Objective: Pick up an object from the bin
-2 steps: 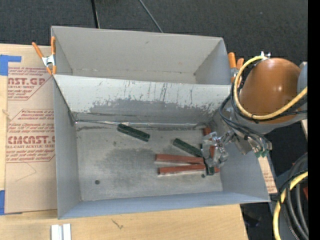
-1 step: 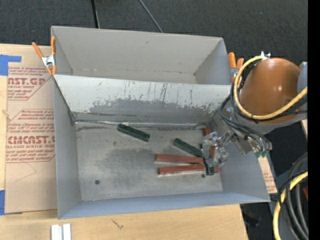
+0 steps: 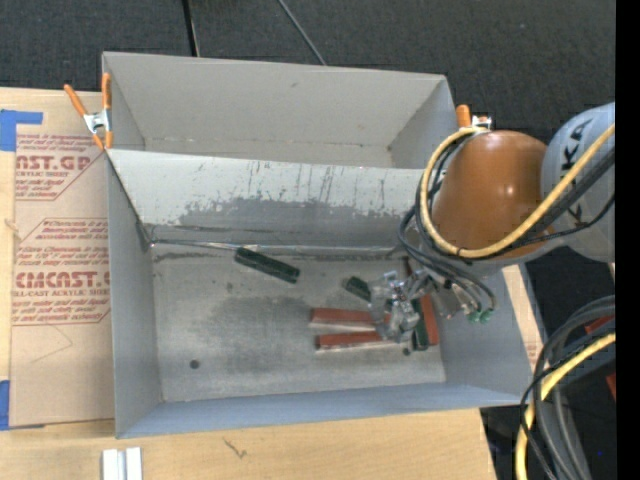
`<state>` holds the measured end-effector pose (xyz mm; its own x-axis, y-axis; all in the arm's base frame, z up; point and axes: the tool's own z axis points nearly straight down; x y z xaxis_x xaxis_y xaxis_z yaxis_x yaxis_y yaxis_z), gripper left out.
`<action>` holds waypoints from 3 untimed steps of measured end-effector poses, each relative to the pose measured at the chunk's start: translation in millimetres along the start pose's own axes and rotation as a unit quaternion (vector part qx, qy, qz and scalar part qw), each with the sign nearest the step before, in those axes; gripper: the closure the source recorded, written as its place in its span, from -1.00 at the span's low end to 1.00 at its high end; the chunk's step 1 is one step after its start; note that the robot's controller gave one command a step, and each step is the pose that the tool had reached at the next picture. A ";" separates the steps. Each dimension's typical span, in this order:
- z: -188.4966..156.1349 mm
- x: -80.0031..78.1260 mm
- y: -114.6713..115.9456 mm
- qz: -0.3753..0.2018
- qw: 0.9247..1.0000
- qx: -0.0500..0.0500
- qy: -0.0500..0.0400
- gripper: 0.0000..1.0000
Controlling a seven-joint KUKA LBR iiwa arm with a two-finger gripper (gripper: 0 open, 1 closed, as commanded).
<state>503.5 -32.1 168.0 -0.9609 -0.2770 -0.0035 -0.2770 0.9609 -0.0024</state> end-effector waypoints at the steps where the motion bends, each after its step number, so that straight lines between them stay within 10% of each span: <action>1: 28.6 -27.0 -2.0 0.045 0.999 -0.001 0.001 -1.00; 2: 28.4 -27.2 -1.7 0.045 0.999 -0.001 0.001 -1.00; 3: 98.7 22.6 -1.2 -0.002 1.000 -0.002 0.003 1.00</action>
Offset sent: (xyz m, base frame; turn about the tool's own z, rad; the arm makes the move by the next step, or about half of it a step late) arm 0.0000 0.0000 0.0000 0.0000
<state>482.5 -39.7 69.1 -0.9599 -0.2803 0.0015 -0.2803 0.9599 0.0019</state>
